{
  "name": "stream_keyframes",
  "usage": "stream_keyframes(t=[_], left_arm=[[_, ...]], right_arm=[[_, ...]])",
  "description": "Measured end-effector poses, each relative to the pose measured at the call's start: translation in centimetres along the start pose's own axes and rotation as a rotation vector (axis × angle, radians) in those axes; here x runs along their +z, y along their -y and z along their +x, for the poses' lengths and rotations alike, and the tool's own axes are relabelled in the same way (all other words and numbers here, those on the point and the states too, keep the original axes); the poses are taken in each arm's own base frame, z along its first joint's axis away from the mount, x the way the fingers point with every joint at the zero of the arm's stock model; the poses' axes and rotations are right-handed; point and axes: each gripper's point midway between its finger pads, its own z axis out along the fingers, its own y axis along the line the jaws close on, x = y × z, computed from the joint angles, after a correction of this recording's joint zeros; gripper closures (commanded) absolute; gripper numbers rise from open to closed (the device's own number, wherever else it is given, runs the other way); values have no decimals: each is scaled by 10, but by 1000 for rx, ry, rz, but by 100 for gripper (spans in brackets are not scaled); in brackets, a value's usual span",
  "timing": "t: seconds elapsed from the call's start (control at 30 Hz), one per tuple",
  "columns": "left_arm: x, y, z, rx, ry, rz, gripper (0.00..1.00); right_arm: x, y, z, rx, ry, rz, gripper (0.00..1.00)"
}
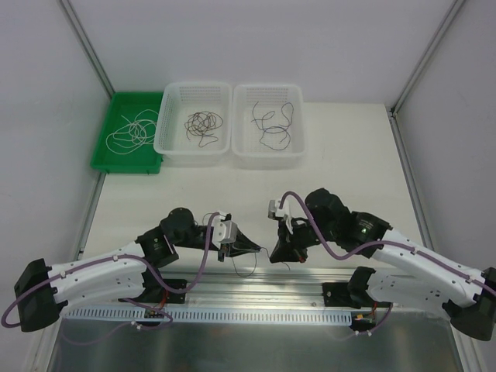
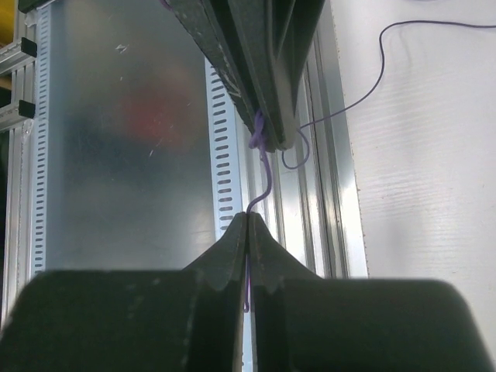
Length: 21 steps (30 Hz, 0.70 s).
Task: Untangle the cables
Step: Untie the cable.
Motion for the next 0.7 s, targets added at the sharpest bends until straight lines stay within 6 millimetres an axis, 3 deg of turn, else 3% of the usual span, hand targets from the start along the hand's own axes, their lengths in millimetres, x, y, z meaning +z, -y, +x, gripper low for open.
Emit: stream_keyframes(t=[0.23,0.4,0.7], left_arm=[[0,6,-2,3,7,34,95],[2,15,8,-23,-24,97,94],[11,23,12,-60,-62,181,88]], right_arm=[[3,5,8,17,-38,16,99],[1,7,10,14,-48,31,99],[5,-3,10,-19,-80,-16,99]])
